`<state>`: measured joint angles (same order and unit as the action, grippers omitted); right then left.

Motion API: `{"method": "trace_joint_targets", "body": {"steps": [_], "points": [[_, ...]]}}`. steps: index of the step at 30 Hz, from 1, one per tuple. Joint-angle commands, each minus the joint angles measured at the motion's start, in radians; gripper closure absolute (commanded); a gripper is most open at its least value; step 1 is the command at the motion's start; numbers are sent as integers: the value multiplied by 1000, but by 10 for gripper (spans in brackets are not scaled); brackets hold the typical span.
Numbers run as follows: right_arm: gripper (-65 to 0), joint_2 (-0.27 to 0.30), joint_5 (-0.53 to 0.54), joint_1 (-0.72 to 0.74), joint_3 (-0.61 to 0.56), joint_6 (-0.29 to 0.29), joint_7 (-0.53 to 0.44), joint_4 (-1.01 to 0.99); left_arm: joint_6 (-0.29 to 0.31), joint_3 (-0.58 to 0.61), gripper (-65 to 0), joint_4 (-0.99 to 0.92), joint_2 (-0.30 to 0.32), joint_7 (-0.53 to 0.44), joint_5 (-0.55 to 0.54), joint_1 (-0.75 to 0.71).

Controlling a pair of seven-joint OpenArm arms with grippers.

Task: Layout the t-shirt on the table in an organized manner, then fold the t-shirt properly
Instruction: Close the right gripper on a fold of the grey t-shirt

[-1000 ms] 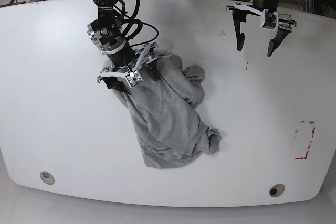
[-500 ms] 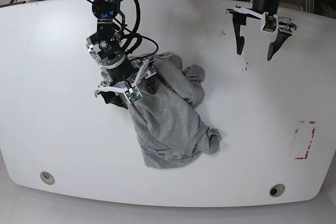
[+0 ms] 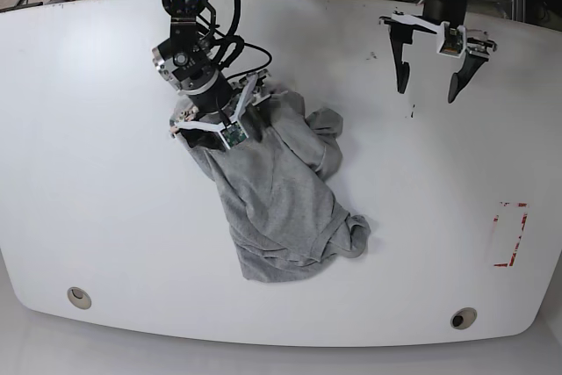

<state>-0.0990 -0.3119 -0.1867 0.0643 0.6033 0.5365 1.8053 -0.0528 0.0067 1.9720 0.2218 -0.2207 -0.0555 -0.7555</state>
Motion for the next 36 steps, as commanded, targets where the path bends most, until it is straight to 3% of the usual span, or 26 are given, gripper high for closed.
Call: {"method": "trace_joint_targets", "body": {"steps": [1, 9, 17, 25, 28, 32, 36], "points": [[-488, -12, 13, -7, -5, 2, -37, 23, -5, -3, -464, 17, 3, -23, 4, 3], [-476, -14, 15, -35, -5, 2, -85, 17, -5, -3, -464, 17, 1, 53, 4, 27], [-282, -8, 15, 8, 2, 2, -85, -28, -5, -1, -464, 17, 1, 53, 3, 34], [-296, 3, 13, 45, 29, 2, -86, -103, -5, 29, -464, 17, 4, 53, 1, 41], [-205, 3, 13, 45, 25, 2, -86, -98, -5, 55, -464, 17, 4, 54, 3, 57], [-19, 0, 13, 45, 25, 2, -82, -66, -5, 91, -465, 13, 4, 100, 1, 81], [-17, 0, 13, 37, 25, 2, -82, -19, -5, 137, -465, 7, 1, 202, 0, 153]]}}
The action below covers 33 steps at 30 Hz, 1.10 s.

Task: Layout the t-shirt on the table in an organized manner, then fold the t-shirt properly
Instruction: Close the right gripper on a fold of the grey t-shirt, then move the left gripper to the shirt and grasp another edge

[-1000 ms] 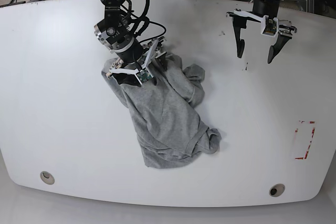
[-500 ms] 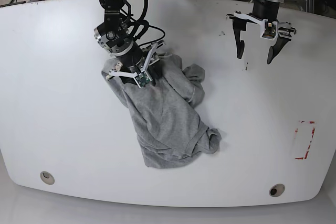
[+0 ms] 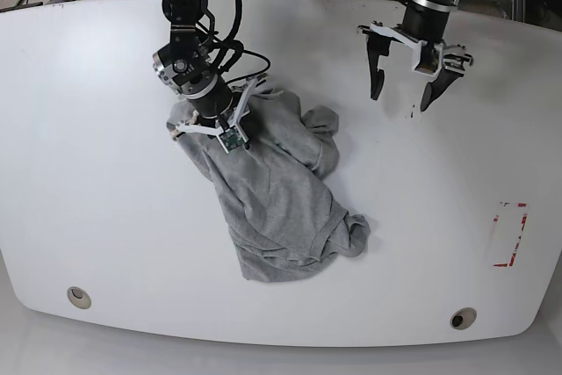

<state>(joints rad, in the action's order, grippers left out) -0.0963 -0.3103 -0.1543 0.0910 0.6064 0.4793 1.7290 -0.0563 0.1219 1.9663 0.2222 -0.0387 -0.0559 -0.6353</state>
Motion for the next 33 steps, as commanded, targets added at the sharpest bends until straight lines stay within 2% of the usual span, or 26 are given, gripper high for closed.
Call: {"method": "trace_joint_targets", "body": {"steps": [1, 5, 10, 18, 21, 33], "points": [[-19, -3, 12, 3, -1, -1, -23, 70, -1, 31, -465, 9, 0, 39, 0, 50], [-5, -4, 12, -15, -3, -1, -18, 119, -1, 88, -465, -14, 0, 139, 0, 127], [-5, -4, 12, -21, -3, -1, 40, 193, -1, 170, -465, -52, -5, 244, 0, 246], [-5, -4, 12, -24, -4, 0, 81, 279, 0, 184, -465, -189, -86, 359, 4, 380], [-5, -4, 10, -26, -4, 0, 91, 296, 0, 193, -465, -238, -97, 383, 4, 411], [-5, -6, 10, -28, -4, 0, 92, 303, 6, 298, -465, -374, -97, 383, 4, 493]]}}
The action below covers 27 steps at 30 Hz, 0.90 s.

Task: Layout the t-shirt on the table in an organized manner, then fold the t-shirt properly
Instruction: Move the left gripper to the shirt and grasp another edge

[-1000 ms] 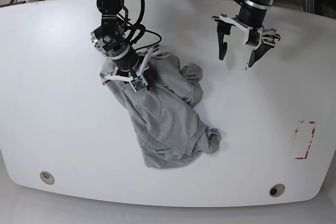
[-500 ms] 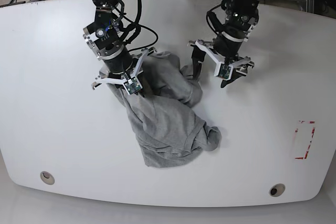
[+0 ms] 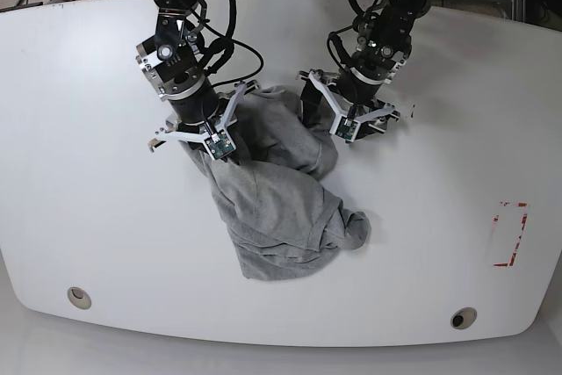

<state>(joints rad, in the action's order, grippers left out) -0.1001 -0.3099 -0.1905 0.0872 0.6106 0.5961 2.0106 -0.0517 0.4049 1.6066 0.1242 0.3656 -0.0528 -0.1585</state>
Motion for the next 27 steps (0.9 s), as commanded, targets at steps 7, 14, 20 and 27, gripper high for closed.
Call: {"method": "trace_joint_targets", "body": {"steps": [7, 14, 20, 27], "points": [[-5, -3, 10, 9, 0, -4, -26, 22, 54, 36, -404, -76, -2, -21, 1, 33], [-3, -17, 10, 16, 0, -4, -29, 22, 63, 36, -56, -114, -2, -21, 1, 58], [-3, -20, 12, 52, 6, -4, -31, 17, 63, 32, 0, -117, 12, -20, 1, 63], [-3, -20, 12, 130, 10, -8, -25, 16, 63, 29, 0, -13, 99, -18, 0, 58]]}}
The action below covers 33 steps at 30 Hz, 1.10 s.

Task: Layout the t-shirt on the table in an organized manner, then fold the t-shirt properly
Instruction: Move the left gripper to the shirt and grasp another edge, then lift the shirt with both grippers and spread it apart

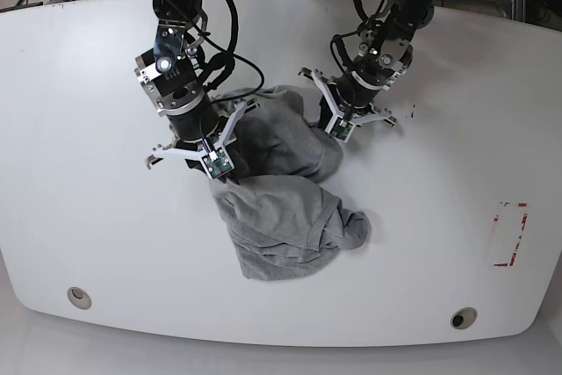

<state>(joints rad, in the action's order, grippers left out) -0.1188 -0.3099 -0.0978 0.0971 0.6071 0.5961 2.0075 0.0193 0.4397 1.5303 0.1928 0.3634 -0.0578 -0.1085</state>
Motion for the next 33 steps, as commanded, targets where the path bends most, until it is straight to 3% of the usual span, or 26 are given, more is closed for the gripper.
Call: {"method": "trace_joint_targets", "body": {"steps": [1, 8, 18, 23, 33], "points": [[-3, 0, 12, 51, 0, -8, -25, 19, -8, -14, 0, 88, 46, -7, 3, 6], [-3, 5, 10, 135, 25, -8, -25, 19, 9, -149, 0, 247, 83, 92, -1, -26], [-5, 5, 7, 280, 85, -5, -21, -17, 178, -385, 0, 442, 80, 254, 0, -15], [-5, 6, 10, 369, 122, -2, 32, -29, 235, -440, 0, 477, 78, 336, -1, 59], [-5, 49, 12, 559, 131, -2, 135, -47, 252, -506, 0, 477, 78, 483, -3, 307]]}}
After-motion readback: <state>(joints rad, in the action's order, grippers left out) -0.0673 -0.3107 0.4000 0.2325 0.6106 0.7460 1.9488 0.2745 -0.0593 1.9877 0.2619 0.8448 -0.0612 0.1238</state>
